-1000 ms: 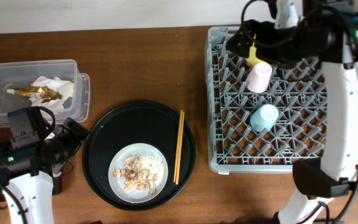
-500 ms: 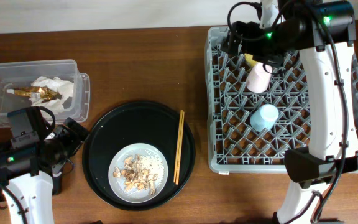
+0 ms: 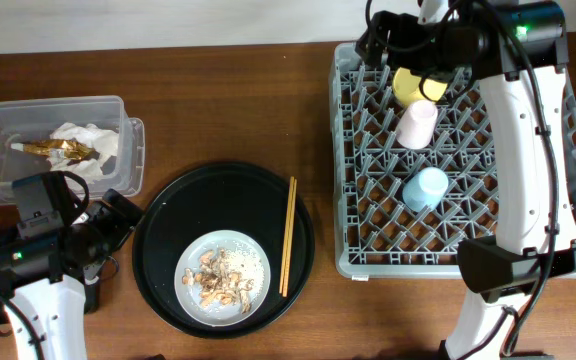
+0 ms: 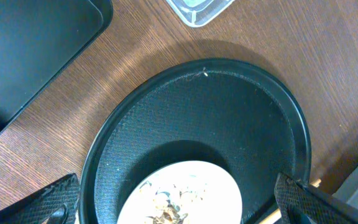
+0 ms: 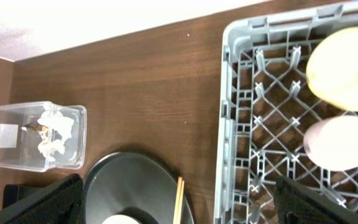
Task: Sort waste into correct bins and load items into the dishwasher rack
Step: 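Lower the yellow saucer into the rack's back row and adjust it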
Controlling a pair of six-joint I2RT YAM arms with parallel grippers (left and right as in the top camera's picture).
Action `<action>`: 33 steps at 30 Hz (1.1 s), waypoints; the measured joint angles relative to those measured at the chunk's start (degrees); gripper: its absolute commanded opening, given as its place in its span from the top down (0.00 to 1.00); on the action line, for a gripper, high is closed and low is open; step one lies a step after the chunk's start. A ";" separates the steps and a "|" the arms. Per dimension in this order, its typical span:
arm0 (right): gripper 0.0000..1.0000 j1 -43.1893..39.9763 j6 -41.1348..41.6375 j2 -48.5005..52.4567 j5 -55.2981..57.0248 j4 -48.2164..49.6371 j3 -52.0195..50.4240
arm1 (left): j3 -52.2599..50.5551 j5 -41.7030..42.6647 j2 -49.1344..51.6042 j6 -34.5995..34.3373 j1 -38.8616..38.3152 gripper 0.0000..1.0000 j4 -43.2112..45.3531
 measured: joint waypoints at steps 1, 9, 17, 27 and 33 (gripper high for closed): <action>0.02 0.00 0.02 0.46 0.02 0.24 0.00 | 0.00 0.00 0.00 0.00 0.00 0.01 0.02; 0.02 0.04 0.20 4.92 0.02 2.73 -0.11 | 0.00 0.00 0.00 0.00 0.00 0.01 0.00; 0.02 0.04 0.20 4.92 0.02 5.53 -0.11 | 0.00 0.00 0.00 0.00 0.00 0.01 0.02; 0.04 0.04 0.20 4.92 0.02 6.82 -0.11 | 0.00 -0.02 0.00 0.00 0.00 0.01 0.02; 0.18 1.44 0.57 4.92 0.31 9.79 -0.11 | 0.00 0.00 0.00 0.00 0.00 0.01 0.00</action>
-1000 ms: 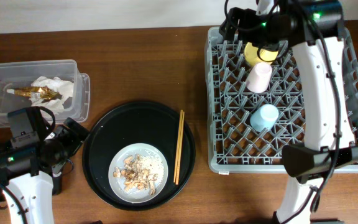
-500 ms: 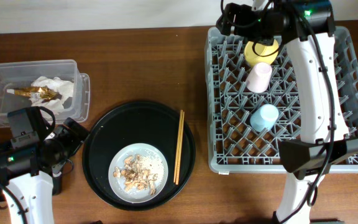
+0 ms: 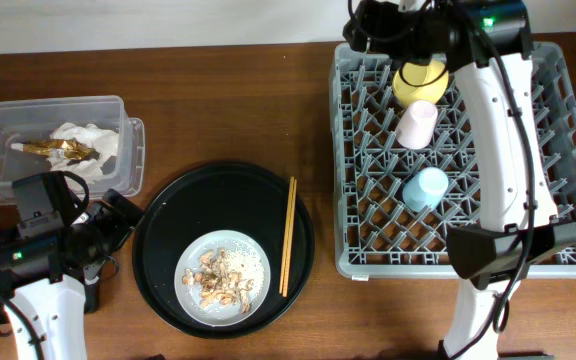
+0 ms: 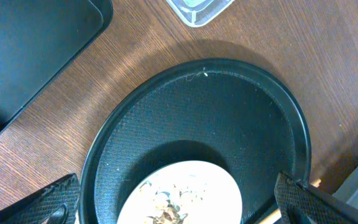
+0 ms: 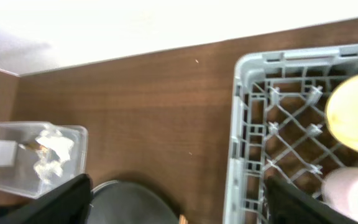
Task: Sort waste into correct bins and load items into the dishwasher rack
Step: 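Lower the yellow saucer into the rack's back row and adjust it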
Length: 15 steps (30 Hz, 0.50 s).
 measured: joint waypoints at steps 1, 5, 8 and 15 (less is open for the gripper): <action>0.18 0.63 0.20 0.00 0.57 0.83 0.00 | 0.00 -0.02 0.00 0.00 0.00 0.01 0.02; 0.83 1.49 0.44 0.00 5.64 3.43 0.00 | 0.00 -0.02 0.00 0.00 0.00 0.01 0.02; 0.96 1.53 0.46 0.07 8.94 6.80 0.00 | 0.00 0.00 0.00 0.00 0.00 0.01 0.00; 0.96 0.04 0.39 13.35 29.53 7.65 -0.22 | 0.00 -0.02 0.00 0.00 0.00 0.01 0.02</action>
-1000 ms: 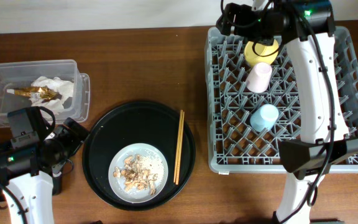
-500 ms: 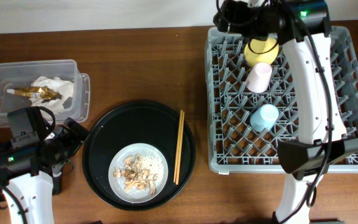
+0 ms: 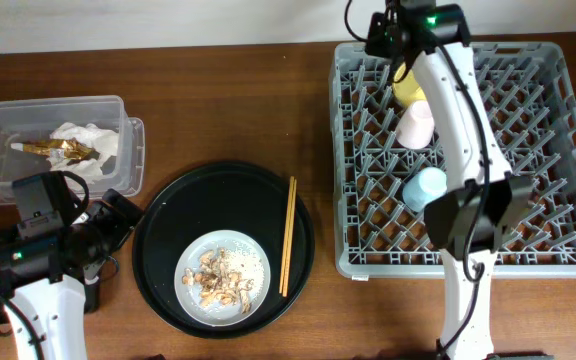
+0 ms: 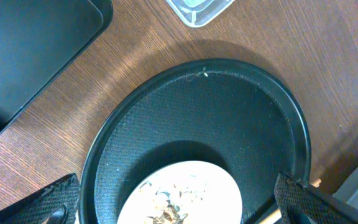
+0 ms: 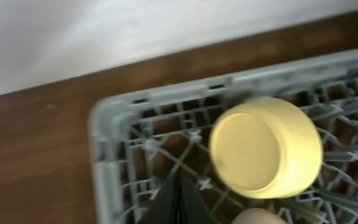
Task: Sort waste into correct bins and load items into the dishwasher rack
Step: 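Lower the yellow saucer into the rack's back row and adjust it, then release the saucer and move the right gripper back toward the tray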
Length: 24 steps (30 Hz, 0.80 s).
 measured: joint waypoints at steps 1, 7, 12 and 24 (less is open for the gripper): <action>0.96 -1.38 0.04 0.87 0.87 -0.33 0.00 | 0.00 0.02 0.00 0.00 0.00 0.01 -0.02; 0.96 -6.99 -1.53 5.84 -1.90 -1.57 0.00 | 0.00 0.02 0.00 0.00 0.00 0.01 -0.02; 0.96 -7.15 -1.68 8.79 -2.64 -2.71 0.00 | 0.00 0.02 0.00 0.00 0.00 0.01 0.00; 0.95 -14.62 -0.96 5.68 -0.50 -15.17 3.63 | 0.00 0.00 0.00 0.00 0.00 0.01 0.04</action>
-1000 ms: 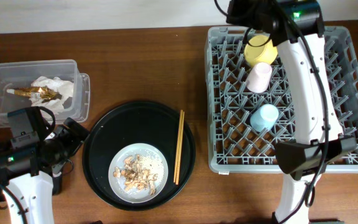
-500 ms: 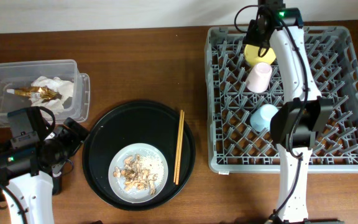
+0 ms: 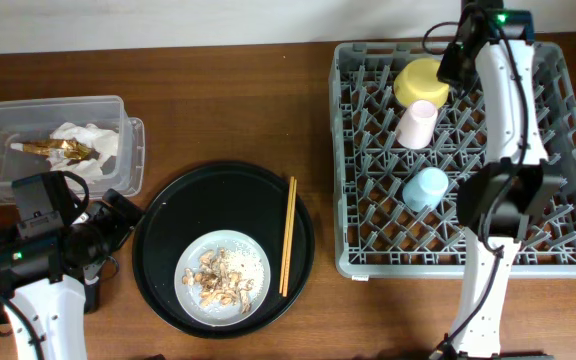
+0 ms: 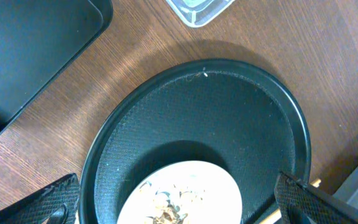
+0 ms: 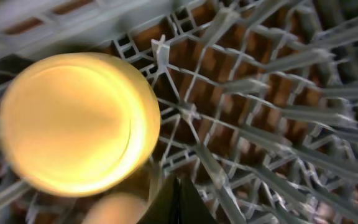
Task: Sort waste into correct bins and load items into the dishwasher rack
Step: 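Release the saucer and move the right gripper back toward the tray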
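A white plate (image 3: 223,277) of food scraps sits on a round black tray (image 3: 168,225), with a pair of chopsticks (image 3: 288,235) lying along the tray's right side. My left gripper (image 3: 118,213) stands open at the tray's left edge; in the left wrist view its fingertips (image 4: 58,200) straddle the plate (image 4: 185,190). The grey dishwasher rack (image 3: 353,160) holds an upturned yellow cup (image 3: 418,80), a pink cup (image 3: 416,125) and a blue cup (image 3: 426,188). My right gripper (image 3: 454,63) hangs over the rack's back, shut and empty (image 5: 178,200), beside the yellow cup (image 5: 73,124).
A clear bin (image 3: 118,115) with tissue and a gold wrapper stands at the far left; its corner (image 4: 197,11) shows in the left wrist view. A black bin (image 4: 30,43) lies at the front left, beside my left arm. The wall runs behind the table.
My right gripper, still shut, has moved right from the rack's back left corner to just right of the yellow cup and now looks down into the rack. The left arm has not moved.
My right gripper was open over the rack's back left part, looking out toward the tray and the clear bin. It stayed open as it shifted left, then was shut above the yellow cup, and now sits further right. The left gripper stayed open at the tray throughout.
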Controlling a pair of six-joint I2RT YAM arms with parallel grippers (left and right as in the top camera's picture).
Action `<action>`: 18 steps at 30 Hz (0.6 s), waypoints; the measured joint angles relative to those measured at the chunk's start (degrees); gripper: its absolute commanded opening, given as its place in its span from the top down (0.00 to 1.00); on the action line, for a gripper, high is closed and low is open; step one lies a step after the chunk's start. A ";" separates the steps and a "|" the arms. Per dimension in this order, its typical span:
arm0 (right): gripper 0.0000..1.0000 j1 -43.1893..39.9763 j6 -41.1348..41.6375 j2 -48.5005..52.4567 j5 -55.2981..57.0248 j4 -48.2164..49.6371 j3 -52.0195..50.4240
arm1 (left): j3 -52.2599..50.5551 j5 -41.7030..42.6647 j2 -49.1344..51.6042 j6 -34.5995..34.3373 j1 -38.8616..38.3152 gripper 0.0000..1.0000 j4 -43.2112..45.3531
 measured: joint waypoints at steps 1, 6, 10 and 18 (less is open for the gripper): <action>0.85 0.15 0.02 -4.72 -0.35 -2.40 0.39 | 0.00 0.02 0.00 0.00 0.00 0.01 0.00; 0.02 0.33 -0.20 -35.34 -8.96 -18.84 3.06 | 0.00 0.02 0.00 0.00 0.00 0.01 0.07; 0.02 5.11 -1.99 -40.17 -28.81 -18.84 -5.35 | 0.02 0.00 0.00 0.00 0.00 0.01 0.00; 0.02 25.99 -0.90 -40.30 -27.63 -17.90 -16.50 | 0.00 0.00 0.00 0.00 0.00 0.01 -0.07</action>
